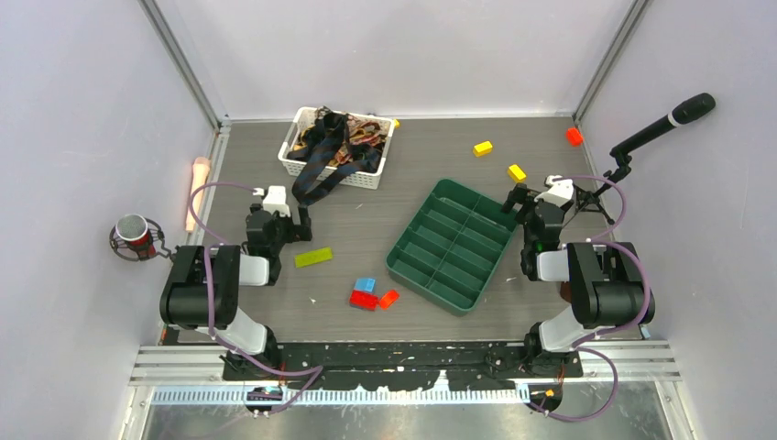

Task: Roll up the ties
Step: Move the storage box to the center of the board.

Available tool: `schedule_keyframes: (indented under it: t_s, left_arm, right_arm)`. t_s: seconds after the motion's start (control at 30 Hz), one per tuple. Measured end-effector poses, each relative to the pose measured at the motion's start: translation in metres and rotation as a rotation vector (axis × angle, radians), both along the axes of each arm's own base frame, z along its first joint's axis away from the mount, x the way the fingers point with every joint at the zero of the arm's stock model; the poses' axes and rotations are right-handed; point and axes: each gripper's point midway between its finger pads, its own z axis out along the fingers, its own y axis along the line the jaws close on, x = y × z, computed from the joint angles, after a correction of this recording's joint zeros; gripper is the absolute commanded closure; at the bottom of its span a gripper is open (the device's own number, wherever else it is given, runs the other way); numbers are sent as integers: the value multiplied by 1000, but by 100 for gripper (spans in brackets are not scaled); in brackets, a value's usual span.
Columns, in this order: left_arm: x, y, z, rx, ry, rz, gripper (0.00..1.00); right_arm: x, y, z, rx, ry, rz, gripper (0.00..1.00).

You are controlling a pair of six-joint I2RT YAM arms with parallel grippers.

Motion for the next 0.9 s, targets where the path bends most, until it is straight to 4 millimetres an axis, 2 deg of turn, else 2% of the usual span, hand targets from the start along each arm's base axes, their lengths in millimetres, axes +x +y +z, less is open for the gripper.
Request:
schedule_keyframes:
  t_s: [0.6, 0.7, 0.8, 0.9]
  left_arm:
    - [0, 2, 0, 15, -2, 1, 1]
    - [-1, 10, 3, 25, -1, 50, 1]
    - [-6, 19, 28, 26, -10, 122, 1]
    - [1, 25, 92, -39, -117, 196, 1]
  right_arm:
    - [0, -1, 1, 0, -1, -6, 0]
    - [-10, -8, 3, -8, 34, -56, 0]
    - [-24, -17, 25, 6, 45, -123, 0]
    - [-28, -19, 69, 74, -16, -167, 0]
